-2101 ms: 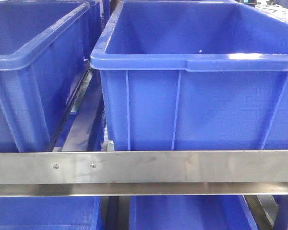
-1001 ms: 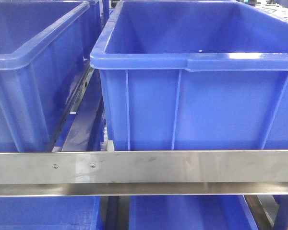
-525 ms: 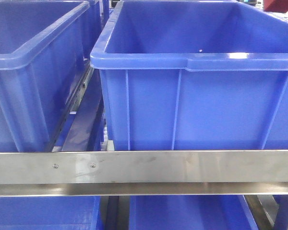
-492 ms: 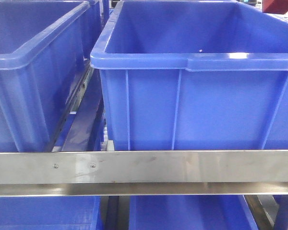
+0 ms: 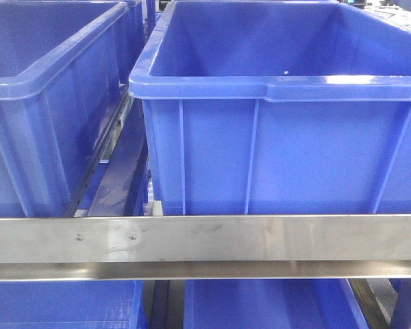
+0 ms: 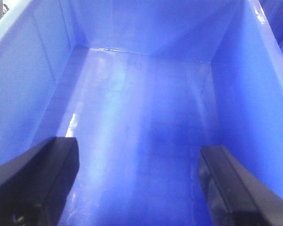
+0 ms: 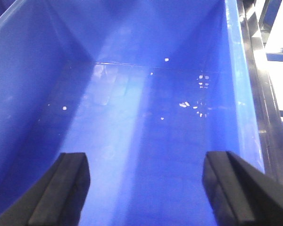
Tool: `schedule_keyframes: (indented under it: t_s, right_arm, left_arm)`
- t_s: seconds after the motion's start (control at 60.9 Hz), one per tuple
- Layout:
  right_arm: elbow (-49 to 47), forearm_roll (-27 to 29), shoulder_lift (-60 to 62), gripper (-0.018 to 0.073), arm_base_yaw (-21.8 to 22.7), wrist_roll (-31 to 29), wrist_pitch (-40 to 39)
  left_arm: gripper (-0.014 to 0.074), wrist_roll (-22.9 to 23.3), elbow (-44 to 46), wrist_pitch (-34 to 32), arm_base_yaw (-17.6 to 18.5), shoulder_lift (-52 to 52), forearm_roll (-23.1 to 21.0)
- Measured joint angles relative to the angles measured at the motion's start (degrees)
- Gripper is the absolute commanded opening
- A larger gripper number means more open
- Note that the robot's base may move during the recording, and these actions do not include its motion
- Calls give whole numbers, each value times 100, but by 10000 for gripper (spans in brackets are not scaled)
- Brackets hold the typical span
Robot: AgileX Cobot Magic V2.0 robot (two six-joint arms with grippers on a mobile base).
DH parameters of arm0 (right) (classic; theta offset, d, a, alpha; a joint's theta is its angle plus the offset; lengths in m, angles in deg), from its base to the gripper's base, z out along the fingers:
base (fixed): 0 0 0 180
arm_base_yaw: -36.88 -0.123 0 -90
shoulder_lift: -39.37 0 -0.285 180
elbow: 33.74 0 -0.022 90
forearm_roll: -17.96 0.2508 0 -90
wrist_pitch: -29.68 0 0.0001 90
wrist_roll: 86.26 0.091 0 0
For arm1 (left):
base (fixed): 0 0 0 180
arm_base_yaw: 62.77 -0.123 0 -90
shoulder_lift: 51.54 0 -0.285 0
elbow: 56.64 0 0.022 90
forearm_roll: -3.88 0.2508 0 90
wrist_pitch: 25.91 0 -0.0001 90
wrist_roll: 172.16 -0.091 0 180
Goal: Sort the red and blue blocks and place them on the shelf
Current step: 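Open the left gripper to drop the blue cube into its blue bin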
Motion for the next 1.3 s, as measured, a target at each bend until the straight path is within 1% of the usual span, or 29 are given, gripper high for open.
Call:
schedule_keyframes:
  t_s: [0.016,0.049,0.066,0.098,0.115,0.131,0.148,0.164,0.181,0.213,0.246,0.328,0.492,0.607,0.657,0.821,0.919,1.133,1.297]
  right_arm:
    - [0,0,0,491,0,0,0]
    - [0,-9,0,414,0,0,0]
    - [0,-9,0,376,0,0,0]
    - [0,-9,0,266,0,0,0]
    - [0,-9,0,218,0,0,0]
    - [0,-9,0,142,0,0,0]
    - [0,-9,0,91,0,0,0]
    - [0,-9,0,41,0,0,0]
    - [0,-9,0,33,0,0,0]
    - [0,-9,0,69,0,0,0]
    - [0,-9,0,79,0,0,0]
    - [0,-9,0,43,0,0,-25]
    - [0,-9,59,48,0,0,49]
    - [77,-9,374,48,0,0,173]
    - [159,-9,545,48,0,0,171]
    - [742,-9,1357,53,0,0,136]
    - [1261,3,1908,53,0,0,136]
    - [2425,53,3217,53,0,0,136]
    - [3033,64,4179,53,0,0,224]
  left_arm:
    - [412,0,0,0,0,0,0]
    - [340,0,0,0,0,0,0]
    - [279,0,0,0,0,0,0]
    - [195,0,0,0,0,0,0]
    - [129,0,0,0,0,0,0]
    - [98,0,0,14,0,0,0]
    - [109,0,0,28,0,12,0]
    - [138,0,0,29,0,13,0]
    - [150,0,0,45,0,28,0]
    - [157,0,0,72,0,69,-14]
    - [153,0,0,93,0,117,-43]
    - [142,0,0,180,0,239,-74]
    - [141,0,0,487,0,509,-107]
    - [141,0,-169,513,0,768,-138]
    - [141,0,-277,523,61,938,-151]
    - [139,0,-781,351,333,1599,-151]
    - [139,0,-1150,300,437,2059,-151]
    - [139,-11,-1973,300,451,3080,-151]
    - [139,-11,-2445,310,451,3829,-151]
